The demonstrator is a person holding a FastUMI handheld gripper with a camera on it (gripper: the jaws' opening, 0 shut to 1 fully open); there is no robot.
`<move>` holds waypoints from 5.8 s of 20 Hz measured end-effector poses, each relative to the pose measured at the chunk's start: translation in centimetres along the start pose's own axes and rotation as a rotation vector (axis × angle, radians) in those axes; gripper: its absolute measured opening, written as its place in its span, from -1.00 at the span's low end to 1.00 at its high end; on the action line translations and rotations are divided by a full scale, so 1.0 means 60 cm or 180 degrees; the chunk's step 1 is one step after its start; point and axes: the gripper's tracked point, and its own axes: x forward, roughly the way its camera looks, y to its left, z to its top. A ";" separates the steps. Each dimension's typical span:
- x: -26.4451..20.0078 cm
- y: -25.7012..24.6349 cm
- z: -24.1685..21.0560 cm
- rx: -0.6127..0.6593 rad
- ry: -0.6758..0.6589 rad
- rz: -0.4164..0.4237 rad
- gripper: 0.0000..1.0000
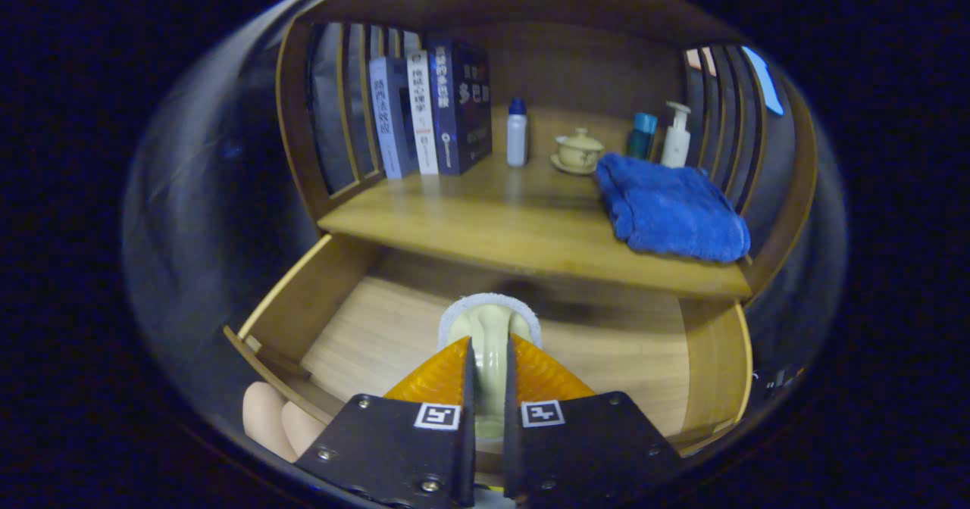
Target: Pull open the drawer, take out the items inside it, and place them on the countertop above the cabinet.
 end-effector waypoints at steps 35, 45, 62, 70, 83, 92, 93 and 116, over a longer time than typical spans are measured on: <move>0.252 -0.093 0.226 0.0424 -0.0803 -0.0773 -0.68; 0.086 -0.047 0.243 -0.0040 -0.1403 -0.0643 0.99; -0.223 0.017 -0.019 -0.0073 -0.1673 -0.0466 0.98; -0.240 0.041 -0.132 -0.0225 -0.1523 -0.0566 0.99; -0.191 0.034 -0.203 -0.0040 -0.1080 -0.0553 0.99; -0.154 0.019 -0.222 0.0277 -0.0867 -0.0566 0.99; -0.150 0.016 -0.223 0.0313 -0.0854 -0.0579 0.99; -0.125 -0.016 -0.206 0.0273 -0.0878 -0.0804 0.96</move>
